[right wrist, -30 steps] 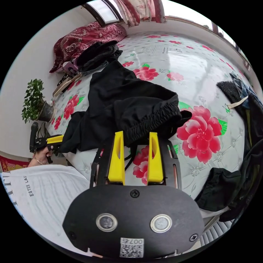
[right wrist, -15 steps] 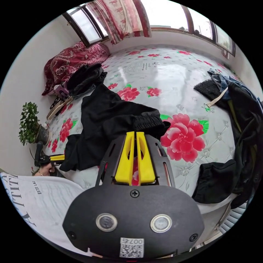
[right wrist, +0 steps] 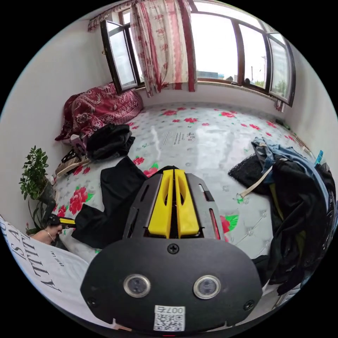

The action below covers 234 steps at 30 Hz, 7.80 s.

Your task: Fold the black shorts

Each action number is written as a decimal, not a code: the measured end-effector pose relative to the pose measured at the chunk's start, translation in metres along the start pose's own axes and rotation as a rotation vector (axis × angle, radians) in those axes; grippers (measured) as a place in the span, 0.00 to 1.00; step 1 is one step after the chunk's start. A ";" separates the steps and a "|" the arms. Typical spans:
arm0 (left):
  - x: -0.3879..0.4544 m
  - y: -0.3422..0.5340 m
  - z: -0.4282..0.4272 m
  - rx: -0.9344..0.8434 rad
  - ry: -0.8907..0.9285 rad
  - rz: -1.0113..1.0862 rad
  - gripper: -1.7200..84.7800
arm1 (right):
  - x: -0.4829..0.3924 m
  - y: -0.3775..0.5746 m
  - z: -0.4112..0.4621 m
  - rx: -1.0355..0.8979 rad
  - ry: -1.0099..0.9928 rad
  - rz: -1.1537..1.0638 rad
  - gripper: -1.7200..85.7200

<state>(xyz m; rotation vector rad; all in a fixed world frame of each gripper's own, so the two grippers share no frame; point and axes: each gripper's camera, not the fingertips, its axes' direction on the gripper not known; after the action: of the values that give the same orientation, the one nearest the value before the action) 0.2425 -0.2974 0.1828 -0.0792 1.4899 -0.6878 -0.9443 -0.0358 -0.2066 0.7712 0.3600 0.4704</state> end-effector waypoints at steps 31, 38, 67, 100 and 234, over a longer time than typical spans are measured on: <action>0.055 -0.073 -0.004 -0.019 -0.078 0.129 0.01 | 0.133 0.129 0.115 -0.329 -0.212 0.141 0.03; 0.049 -0.058 -0.003 0.013 -0.044 0.071 0.04 | 0.148 0.210 0.006 -0.275 -0.114 0.288 0.02; 0.058 -0.001 0.016 0.099 -0.009 0.297 0.20 | 0.160 0.296 0.012 -0.339 -0.085 0.428 0.02; -0.100 -0.001 0.058 0.108 0.381 -0.155 0.17 | 0.202 0.333 0.080 -0.543 -0.065 0.446 0.05; -0.087 -0.090 0.016 0.080 0.064 0.016 0.08 | -0.359 -0.161 0.337 -0.563 -0.226 -0.503 0.03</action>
<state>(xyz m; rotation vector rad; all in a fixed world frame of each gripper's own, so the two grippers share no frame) 0.2300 -0.3351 0.3025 0.0155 1.5206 -0.7421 -1.0422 -0.5202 -0.0507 0.1648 0.1833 -0.0025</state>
